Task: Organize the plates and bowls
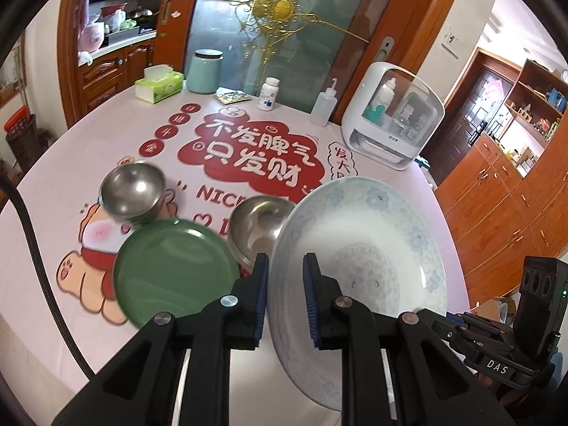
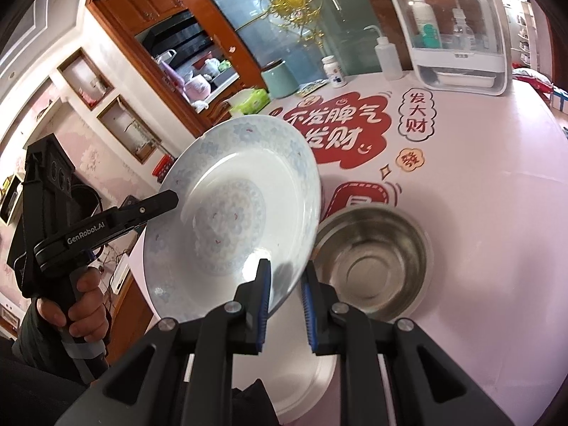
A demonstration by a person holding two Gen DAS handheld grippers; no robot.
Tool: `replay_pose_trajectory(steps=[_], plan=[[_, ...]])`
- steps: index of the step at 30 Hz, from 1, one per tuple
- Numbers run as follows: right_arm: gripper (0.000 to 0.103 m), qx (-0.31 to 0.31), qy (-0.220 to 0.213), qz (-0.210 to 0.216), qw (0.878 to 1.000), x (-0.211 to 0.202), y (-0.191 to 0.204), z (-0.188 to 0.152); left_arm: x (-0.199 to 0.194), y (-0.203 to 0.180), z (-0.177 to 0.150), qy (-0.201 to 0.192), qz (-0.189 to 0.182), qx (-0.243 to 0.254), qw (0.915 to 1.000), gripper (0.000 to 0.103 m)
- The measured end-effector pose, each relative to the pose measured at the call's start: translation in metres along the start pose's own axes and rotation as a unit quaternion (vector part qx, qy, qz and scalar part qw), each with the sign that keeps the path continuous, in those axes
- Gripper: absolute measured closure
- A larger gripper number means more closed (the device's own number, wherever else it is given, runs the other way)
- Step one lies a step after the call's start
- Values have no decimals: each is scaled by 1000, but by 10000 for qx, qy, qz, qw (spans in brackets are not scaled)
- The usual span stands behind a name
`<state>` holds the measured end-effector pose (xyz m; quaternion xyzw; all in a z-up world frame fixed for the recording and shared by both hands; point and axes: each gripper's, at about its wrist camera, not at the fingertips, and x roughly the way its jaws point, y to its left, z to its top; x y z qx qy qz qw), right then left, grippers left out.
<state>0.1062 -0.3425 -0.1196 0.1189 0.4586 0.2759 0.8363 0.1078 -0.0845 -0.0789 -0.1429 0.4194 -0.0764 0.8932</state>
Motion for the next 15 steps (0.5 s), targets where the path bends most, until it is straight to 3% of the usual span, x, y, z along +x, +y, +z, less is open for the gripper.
replay_pose_trajectory(steps=[15], plan=[[87,-53,578,-37,9983,10,23,-50,-19,23,-56,384,178,-166,9990,86]])
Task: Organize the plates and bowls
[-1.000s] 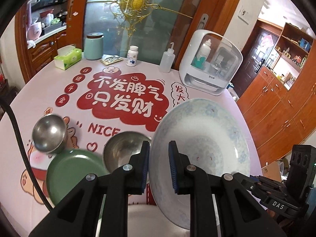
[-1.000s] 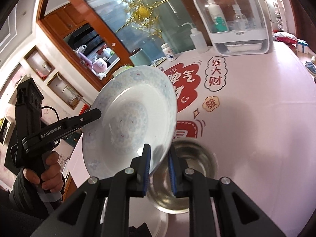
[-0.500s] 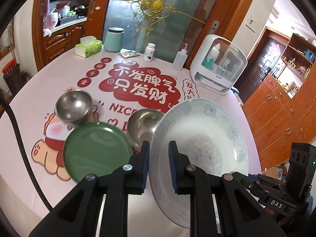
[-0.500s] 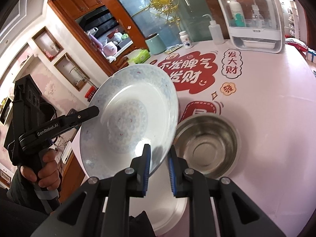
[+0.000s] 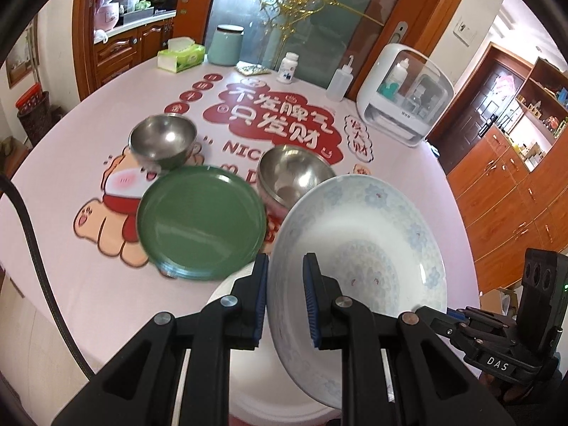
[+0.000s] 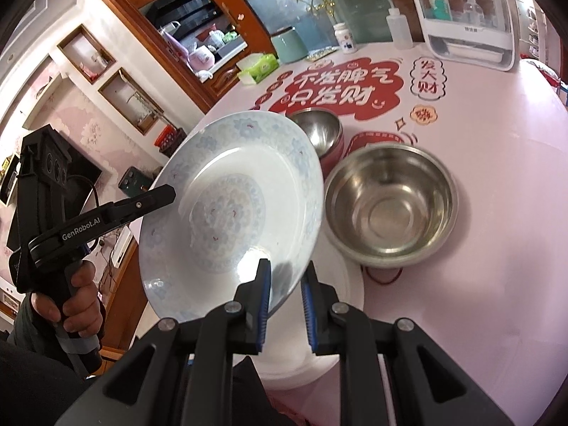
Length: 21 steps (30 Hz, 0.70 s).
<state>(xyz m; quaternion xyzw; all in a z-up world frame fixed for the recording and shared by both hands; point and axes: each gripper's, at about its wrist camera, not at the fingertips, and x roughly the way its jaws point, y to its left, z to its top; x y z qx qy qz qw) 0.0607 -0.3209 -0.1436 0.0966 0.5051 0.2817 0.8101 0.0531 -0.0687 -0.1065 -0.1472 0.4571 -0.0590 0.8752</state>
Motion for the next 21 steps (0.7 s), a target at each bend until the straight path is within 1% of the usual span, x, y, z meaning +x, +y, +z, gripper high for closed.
replay_pose_trajectory(steps=[8,12,21], plan=[[87,105,482,-47,9988,18,-1,-26,11,9,-30,378,144,-27,9992,86],[87,178,658,-57,9977,27,-5,-35,21,13,-43,588,248,-70,9979,86],[86,110,1210,-230,9923,51,-3,-49,45,25,-67,996,523,-134,9936,86]])
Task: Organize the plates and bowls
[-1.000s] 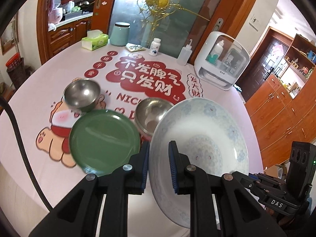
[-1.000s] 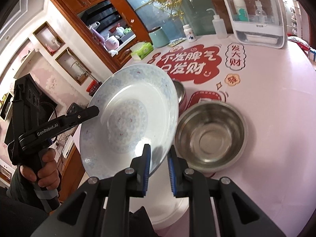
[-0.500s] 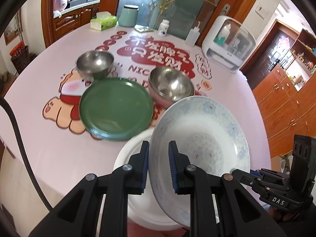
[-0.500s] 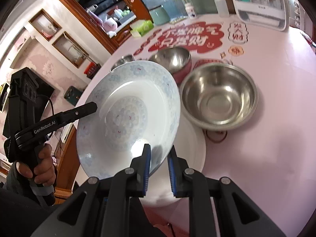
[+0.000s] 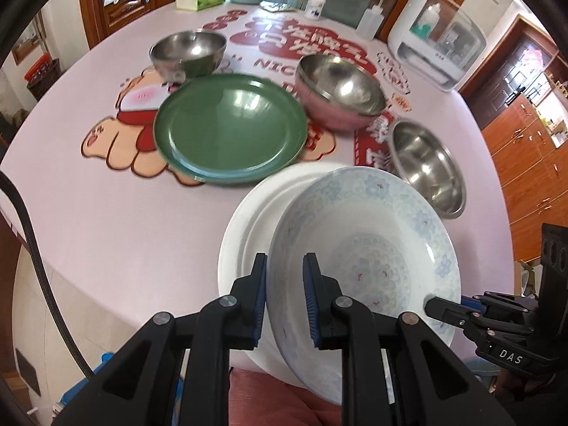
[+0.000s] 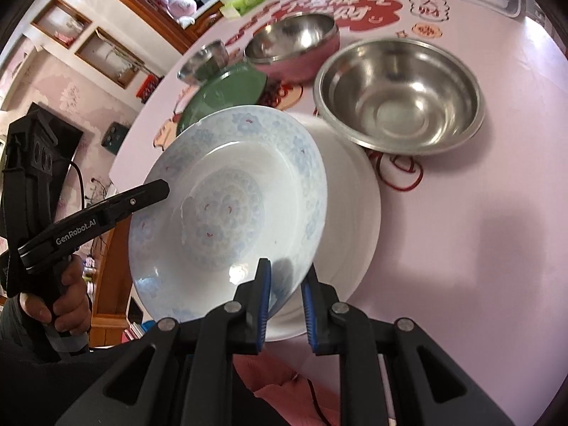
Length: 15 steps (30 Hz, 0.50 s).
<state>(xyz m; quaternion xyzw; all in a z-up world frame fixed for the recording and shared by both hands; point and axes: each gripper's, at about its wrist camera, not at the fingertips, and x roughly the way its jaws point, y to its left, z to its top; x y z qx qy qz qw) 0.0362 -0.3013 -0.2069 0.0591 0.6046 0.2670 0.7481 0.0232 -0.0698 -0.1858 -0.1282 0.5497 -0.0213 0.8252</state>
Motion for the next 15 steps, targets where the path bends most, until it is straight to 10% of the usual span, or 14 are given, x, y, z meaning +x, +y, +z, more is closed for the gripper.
replay_pose_trajectory(steps=[15], plan=[[86,-83,248,-201,9995,24,-10,3,43,5,-6,491,191,-129,9985,86]])
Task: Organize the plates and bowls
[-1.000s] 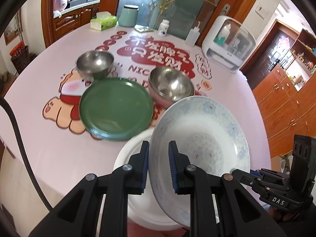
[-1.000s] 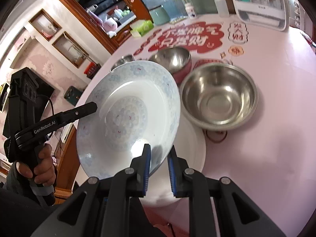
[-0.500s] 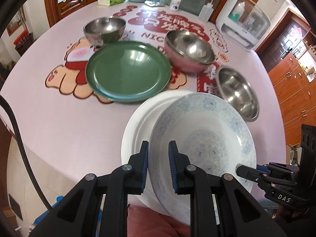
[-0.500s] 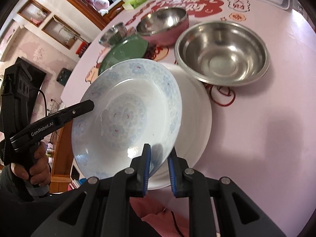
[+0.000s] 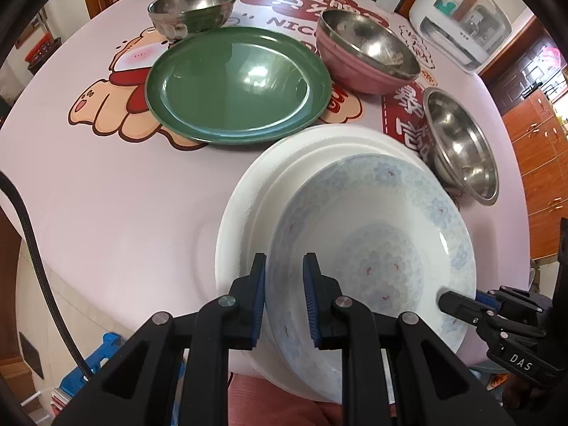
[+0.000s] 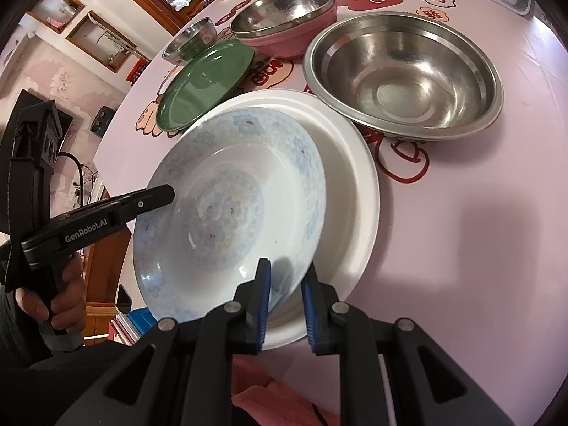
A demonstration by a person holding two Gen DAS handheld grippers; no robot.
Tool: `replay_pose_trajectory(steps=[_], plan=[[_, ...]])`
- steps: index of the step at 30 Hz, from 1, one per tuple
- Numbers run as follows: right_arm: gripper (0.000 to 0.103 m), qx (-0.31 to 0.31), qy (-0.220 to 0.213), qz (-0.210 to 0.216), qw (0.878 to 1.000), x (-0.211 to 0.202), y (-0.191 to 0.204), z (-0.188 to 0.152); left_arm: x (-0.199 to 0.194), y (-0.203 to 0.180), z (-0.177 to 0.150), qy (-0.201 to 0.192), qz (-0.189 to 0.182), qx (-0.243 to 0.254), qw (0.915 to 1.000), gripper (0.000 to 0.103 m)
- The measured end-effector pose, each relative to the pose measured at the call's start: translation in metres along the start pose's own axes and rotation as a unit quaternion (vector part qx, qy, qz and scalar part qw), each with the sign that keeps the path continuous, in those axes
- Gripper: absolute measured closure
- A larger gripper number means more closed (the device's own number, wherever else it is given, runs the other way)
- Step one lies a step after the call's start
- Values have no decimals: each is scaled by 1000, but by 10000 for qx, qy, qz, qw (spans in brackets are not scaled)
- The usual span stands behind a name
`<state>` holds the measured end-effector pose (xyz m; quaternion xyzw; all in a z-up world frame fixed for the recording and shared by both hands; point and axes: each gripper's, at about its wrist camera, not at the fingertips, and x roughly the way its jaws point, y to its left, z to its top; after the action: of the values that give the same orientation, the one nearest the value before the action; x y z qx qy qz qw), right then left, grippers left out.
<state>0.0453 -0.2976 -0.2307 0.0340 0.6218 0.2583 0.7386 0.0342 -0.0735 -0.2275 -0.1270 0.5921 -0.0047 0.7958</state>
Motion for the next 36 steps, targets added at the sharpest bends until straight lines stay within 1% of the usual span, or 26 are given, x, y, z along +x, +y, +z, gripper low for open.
replay_pose_trajectory(steps=[4,7,9,10,12,15,21,24,25,27,28,30,33,36], plan=[[86,13,-38,-42,10000,1,-1,0,6,-4,1,43,90,24,9999,86],[86,2,-46,-44,10000,1,1,1,5,-8,3,-7,149,64,9999,86],[83,-55,4,-72,10000,2,3,1,4,-11,6,-35,195,117,9997,86],[83,-94,38,-125,9999,2,4,1,3,-11,8,-47,204,124,9997,84],[83,-137,91,-195,9997,3,5,3,0,-11,11,-90,204,122,9997,83],[83,-201,141,-302,9992,3,8,5,-5,-10,14,-174,216,91,9996,78],[83,-234,237,-350,9988,2,8,8,-18,-3,18,-331,227,21,9992,72],[82,-291,346,-558,9974,-1,10,10,-24,3,20,-378,221,-50,9990,71],[79,-327,347,-638,9968,-3,11,10,-26,6,20,-393,219,-67,9990,70],[72,-369,169,-794,9960,-11,13,12,-28,11,23,-432,238,-110,9987,68],[72,-376,126,-793,9961,-14,14,13,-29,14,24,-453,250,-128,9986,65],[71,-363,66,-811,9960,-18,16,16,-30,18,28,-477,261,-147,9984,61],[71,-238,-40,-801,9965,-20,19,21,-32,25,38,-503,276,-83,9983,60],[71,-96,-123,-770,9969,-18,24,26,-36,31,43,-538,194,6,9984,58]])
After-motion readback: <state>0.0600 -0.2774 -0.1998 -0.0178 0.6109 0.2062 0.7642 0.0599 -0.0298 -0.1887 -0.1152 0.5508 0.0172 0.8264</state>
